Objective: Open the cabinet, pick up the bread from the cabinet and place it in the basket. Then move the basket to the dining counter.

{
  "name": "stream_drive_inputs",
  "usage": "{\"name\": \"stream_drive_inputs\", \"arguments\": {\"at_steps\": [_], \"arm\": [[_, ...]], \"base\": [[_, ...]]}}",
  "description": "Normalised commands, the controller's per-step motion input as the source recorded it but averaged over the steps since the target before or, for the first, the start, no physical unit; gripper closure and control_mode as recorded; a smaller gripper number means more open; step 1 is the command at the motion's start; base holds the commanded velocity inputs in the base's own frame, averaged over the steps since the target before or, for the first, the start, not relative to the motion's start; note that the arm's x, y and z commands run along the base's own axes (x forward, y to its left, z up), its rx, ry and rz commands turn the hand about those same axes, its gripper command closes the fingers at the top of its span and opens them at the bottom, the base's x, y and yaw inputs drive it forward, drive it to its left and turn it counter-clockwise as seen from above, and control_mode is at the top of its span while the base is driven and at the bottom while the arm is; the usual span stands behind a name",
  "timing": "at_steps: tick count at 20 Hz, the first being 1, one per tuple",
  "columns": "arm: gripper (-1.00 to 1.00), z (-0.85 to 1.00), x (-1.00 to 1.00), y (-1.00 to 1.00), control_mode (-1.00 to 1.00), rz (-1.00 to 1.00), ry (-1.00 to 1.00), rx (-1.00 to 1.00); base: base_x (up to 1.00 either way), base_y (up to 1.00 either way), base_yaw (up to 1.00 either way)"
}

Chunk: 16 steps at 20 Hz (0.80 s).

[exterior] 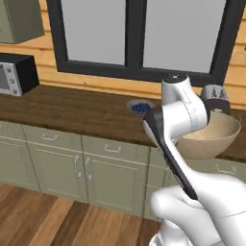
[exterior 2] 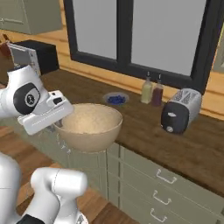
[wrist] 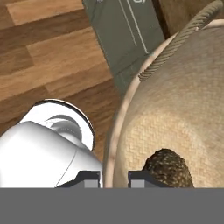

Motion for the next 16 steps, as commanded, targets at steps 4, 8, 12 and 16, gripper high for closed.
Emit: {"name": "stream_drive_inputs", "arguments": {"at_steps": [4, 8, 12, 16], "arm": [[1.00, 0.00, 0.00, 0.00, 1.00, 0.00, 0.00, 0.00], [1.00, 0.00, 0.00, 0.00, 1.00, 0.00, 0.00, 0.00], [1.00, 0.00, 0.00, 0.00, 1.00, 0.00, 0.00, 0.00], [1.00, 0.00, 0.00, 0.00, 1.00, 0.00, 0.00, 0.00]], "base": [[-0.14, 0.74, 0.91], [-0.36, 0.75, 0.63], [0.04, 0.71, 0.74], [0.04, 0.07, 0.94]]}}
